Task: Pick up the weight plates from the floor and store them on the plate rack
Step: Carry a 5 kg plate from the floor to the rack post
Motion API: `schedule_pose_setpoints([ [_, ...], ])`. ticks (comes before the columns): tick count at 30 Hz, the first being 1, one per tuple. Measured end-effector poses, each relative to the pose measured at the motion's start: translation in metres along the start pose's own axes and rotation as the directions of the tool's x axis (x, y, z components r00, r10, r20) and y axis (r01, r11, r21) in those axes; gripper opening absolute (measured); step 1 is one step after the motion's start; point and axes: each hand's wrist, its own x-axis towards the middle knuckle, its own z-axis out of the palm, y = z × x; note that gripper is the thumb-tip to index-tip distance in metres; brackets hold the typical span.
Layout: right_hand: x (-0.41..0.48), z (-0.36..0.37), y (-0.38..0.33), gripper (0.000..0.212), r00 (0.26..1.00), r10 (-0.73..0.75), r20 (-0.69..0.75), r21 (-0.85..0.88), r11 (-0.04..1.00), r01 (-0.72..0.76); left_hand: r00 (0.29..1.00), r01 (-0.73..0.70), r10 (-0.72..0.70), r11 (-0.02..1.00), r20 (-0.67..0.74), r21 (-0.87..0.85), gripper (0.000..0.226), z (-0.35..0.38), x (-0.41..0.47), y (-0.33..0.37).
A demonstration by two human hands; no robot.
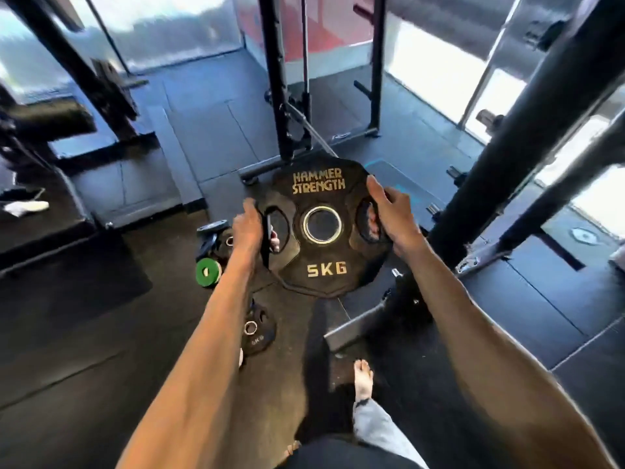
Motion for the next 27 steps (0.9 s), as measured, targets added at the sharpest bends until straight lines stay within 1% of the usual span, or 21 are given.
schedule_pose_setpoints([
  [2, -0.029, -0.019, -0.032, 0.050, 0.996, -0.035, -0.088, 0.035, 0.999, 0.038, 0.989, -0.090, 0.093, 0.996, 0.118, -0.029, 0.052, 0.009, -0.025, 0.024],
  [4, -0.057, -0.041, -0.058, 0.050, 0.980, -0.082, -0.179, 0.063, 0.994, 0.095, 0.967, -0.112, 0.123, 0.992, 0.221, -0.058, 0.054, 0.024, -0.050, 0.042],
  [8, -0.112, -0.089, -0.098, 0.047, 0.945, -0.166, -0.283, 0.050, 0.981, 0.188, 0.898, -0.196, 0.220, 0.975, 0.382, -0.102, 0.051, 0.062, -0.095, 0.064],
  [9, -0.125, -0.104, -0.105, 0.046, 0.931, -0.185, -0.315, 0.038, 0.978, 0.207, 0.875, -0.223, 0.244, 0.970, 0.419, -0.100, 0.049, 0.075, -0.107, 0.068],
  [12, -0.156, -0.151, -0.120, 0.048, 0.866, -0.235, -0.442, -0.019, 0.967, 0.253, 0.828, -0.318, 0.323, 0.944, 0.459, -0.090, 0.050, 0.119, -0.140, 0.077],
  [14, -0.172, -0.183, -0.125, 0.048, 0.819, -0.252, -0.516, -0.044, 0.962, 0.268, 0.777, -0.373, 0.353, 0.925, 0.522, -0.070, 0.044, 0.153, -0.167, 0.084],
  [15, -0.180, -0.201, -0.126, 0.047, 0.797, -0.254, -0.547, -0.048, 0.961, 0.274, 0.754, -0.380, 0.355, 0.922, 0.554, -0.073, 0.039, 0.172, -0.182, 0.086],
  [17, -0.194, -0.237, -0.125, 0.046, 0.748, -0.260, -0.610, -0.069, 0.958, 0.277, 0.717, -0.340, 0.318, 0.936, 0.621, -0.086, 0.036, 0.212, -0.205, 0.083],
  [19, -0.204, -0.277, -0.120, 0.044, 0.693, -0.256, -0.674, -0.085, 0.959, 0.270, 0.668, -0.309, 0.295, 0.945, 0.683, -0.107, 0.039, 0.257, -0.228, 0.077],
  [22, -0.212, -0.342, -0.107, 0.043, 0.611, -0.222, -0.760, -0.091, 0.967, 0.239, 0.619, -0.356, 0.326, 0.927, 0.714, -0.116, 0.048, 0.326, -0.262, 0.063],
  [24, -0.215, -0.385, -0.099, 0.044, 0.571, -0.205, -0.795, -0.087, 0.970, 0.227, 0.588, -0.356, 0.337, 0.924, 0.735, -0.139, 0.046, 0.372, -0.283, 0.051],
  [27, -0.219, -0.446, -0.088, 0.045, 0.508, -0.171, -0.844, -0.069, 0.975, 0.213, 0.533, -0.342, 0.296, 0.932, 0.793, -0.118, 0.050, 0.433, -0.312, 0.033],
])
